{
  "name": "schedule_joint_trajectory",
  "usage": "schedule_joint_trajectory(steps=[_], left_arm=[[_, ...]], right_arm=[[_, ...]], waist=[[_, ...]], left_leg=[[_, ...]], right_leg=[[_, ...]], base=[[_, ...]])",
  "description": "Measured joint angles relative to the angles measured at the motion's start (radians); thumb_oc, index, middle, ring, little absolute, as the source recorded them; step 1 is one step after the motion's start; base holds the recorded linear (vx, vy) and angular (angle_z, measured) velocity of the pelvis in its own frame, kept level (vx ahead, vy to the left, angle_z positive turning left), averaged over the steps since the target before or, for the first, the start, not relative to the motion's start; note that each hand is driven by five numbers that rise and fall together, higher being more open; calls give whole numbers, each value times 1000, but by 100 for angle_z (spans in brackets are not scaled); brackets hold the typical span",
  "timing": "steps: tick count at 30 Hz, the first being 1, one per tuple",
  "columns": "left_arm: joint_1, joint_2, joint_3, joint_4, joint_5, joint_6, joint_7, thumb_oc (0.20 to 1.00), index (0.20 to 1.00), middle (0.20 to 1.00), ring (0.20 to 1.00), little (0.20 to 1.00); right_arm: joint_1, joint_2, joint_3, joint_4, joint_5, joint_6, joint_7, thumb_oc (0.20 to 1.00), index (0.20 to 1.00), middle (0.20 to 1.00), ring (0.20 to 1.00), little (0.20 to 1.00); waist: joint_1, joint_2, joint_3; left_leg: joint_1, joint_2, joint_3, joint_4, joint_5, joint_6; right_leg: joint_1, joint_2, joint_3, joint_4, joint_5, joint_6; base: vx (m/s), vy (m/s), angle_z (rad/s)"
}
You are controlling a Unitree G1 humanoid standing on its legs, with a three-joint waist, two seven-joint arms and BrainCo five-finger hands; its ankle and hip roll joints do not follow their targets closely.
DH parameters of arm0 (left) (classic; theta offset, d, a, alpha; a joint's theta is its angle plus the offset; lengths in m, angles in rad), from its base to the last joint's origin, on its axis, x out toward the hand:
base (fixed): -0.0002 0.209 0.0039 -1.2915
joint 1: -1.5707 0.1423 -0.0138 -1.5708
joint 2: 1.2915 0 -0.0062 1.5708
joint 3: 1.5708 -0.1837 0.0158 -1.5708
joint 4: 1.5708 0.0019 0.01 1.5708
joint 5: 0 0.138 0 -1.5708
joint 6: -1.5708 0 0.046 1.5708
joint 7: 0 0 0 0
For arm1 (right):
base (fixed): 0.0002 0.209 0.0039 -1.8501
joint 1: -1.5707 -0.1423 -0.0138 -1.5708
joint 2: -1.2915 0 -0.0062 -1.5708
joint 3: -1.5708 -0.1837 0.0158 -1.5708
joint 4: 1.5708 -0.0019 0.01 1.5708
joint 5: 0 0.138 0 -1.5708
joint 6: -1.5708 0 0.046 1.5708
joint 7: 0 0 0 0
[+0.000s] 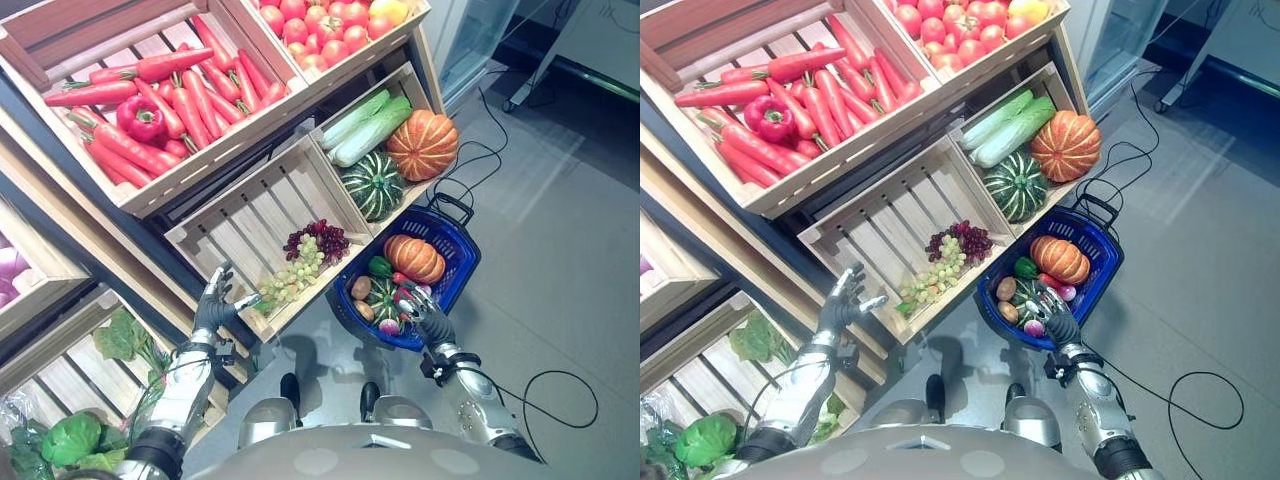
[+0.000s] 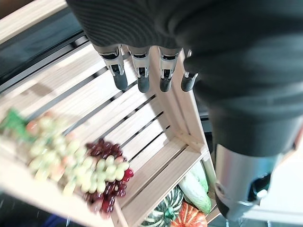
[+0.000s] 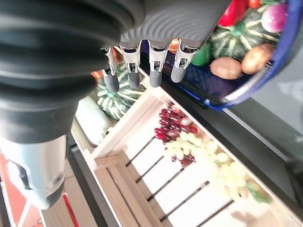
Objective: Pick up fruits and vegetables into the basket
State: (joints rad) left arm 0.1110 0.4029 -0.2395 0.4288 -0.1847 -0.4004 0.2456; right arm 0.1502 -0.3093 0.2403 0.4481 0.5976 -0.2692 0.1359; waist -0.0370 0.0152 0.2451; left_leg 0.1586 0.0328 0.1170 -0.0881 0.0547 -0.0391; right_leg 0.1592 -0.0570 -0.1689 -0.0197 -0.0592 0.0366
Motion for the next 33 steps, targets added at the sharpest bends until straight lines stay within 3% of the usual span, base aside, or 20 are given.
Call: schedule_joint_trajectory(steps=[3,6,18,25,33], left_arm=[[-39,21,-3,-17,73,6,90,1000,1000,1000,1000,1000],[-140,59,-13,-14,154,37,187,1000,1000,1000,1000,1000],[-338,76,-79,43,174,140,289,1000,1000,1000,1000,1000],[-411,68,-79,143,164,166,330,1000,1000,1000,1000,1000],[-527,78,-70,198,125,180,362,1000,1000,1000,1000,1000]], right_arm=[[-11,-33,1,-44,-16,-18,-29,1000,1000,1000,1000,1000],[-79,-57,4,-75,-41,-37,-70,1000,1000,1000,1000,1000],[-161,-118,4,-171,-42,-54,-91,1000,1000,1000,1000,1000],[-162,-174,2,-246,-48,-53,-99,1000,1000,1000,1000,1000],[-201,-204,-1,-285,-51,-33,-113,1000,1000,1000,1000,1000]], waist=[[-5,11,19],[-18,14,94],[-59,-11,278],[-88,-10,302],[-108,-11,310]], left_leg=[[-37,0,6,13,2,2],[-107,1,17,63,1,8],[-304,2,44,270,-34,13],[-489,16,45,433,-83,4],[-686,21,31,546,-83,6]], right_leg=[[-49,-1,10,33,-1,1],[-127,-5,20,96,-3,2],[-381,-40,52,384,-72,-19],[-569,-45,77,537,-108,-37],[-775,-51,88,673,-127,-57]], base=[[-59,31,-11],[-51,8,-10],[-23,9,-7],[-23,21,-5],[0,6,1]])
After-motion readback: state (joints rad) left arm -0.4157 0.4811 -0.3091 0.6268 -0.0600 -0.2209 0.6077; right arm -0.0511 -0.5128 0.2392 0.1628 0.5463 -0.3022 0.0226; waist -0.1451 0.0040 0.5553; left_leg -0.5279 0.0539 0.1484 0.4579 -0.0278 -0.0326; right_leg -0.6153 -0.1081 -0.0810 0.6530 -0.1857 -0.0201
